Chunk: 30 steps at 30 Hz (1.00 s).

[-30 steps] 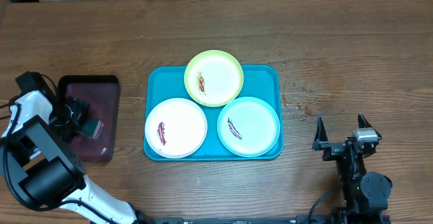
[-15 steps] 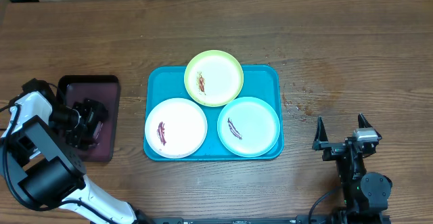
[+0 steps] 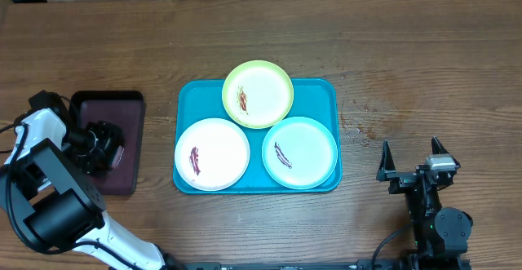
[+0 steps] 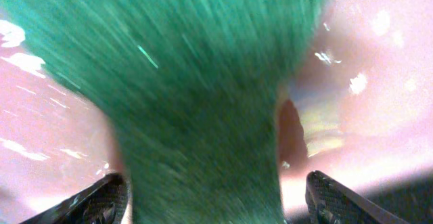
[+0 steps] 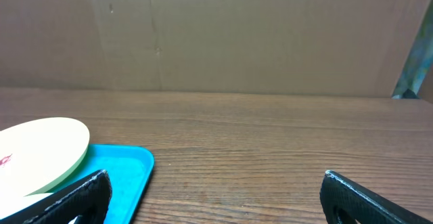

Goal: Clean dirty plates on tray and stack at the side

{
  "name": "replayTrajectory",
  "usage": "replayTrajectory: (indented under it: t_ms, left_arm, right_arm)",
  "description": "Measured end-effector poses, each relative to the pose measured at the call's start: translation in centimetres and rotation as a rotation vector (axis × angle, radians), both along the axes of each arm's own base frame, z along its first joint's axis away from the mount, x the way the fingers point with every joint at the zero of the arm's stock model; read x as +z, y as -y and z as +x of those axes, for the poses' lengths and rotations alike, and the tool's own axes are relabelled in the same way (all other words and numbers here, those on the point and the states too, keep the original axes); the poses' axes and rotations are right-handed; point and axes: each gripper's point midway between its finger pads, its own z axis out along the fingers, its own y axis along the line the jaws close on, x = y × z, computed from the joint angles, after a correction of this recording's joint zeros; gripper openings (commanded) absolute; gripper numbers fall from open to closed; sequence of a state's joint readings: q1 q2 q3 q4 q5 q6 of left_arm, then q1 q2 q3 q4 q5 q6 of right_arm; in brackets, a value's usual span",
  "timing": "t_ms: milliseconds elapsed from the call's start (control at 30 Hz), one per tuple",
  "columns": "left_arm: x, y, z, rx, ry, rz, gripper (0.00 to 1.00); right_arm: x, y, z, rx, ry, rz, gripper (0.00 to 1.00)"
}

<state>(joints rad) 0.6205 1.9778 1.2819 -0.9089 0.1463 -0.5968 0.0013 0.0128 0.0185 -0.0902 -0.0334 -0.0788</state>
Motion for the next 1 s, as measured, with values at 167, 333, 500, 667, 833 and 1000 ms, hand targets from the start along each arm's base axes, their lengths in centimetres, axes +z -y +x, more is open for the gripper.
replayTrajectory:
  t_ms: [167, 333, 500, 667, 833, 1000]
  left_arm:
    - [-0.1, -1.2, -0.4, 0.01, -0.029, 0.066, 0.72]
    - [-0.3, -1.7, -0.9, 0.015, -0.055, 0.094, 0.15]
    - [-0.3, -1.7, -0.8, 0.013, -0.046, 0.088, 0.1]
    - [-0.2, -1.4, -0.3, 0.01, -0.021, 0.069, 1.0]
    - [-0.1, -1.6, 0.1, 0.012, -0.013, 0.079, 1.0]
    - [-0.1, -3.2, 0.6, 0.016, -0.004, 0.164, 1.0]
  right_arm:
    - [0.0, 0.0, 0.0, 0.0, 0.0, 0.0, 1.0]
    - [0.0, 0.0, 0.0, 0.0, 0.0, 0.0, 1.0]
    - [0.0, 0.0, 0.0, 0.0, 0.0, 0.0, 1.0]
    - [0.0, 0.0, 0.0, 0.0, 0.0, 0.0, 1.0]
    - [0.0, 0.0, 0.0, 0.0, 0.0, 0.0, 1.0]
    - [0.0, 0.0, 0.0, 0.0, 0.0, 0.0, 1.0]
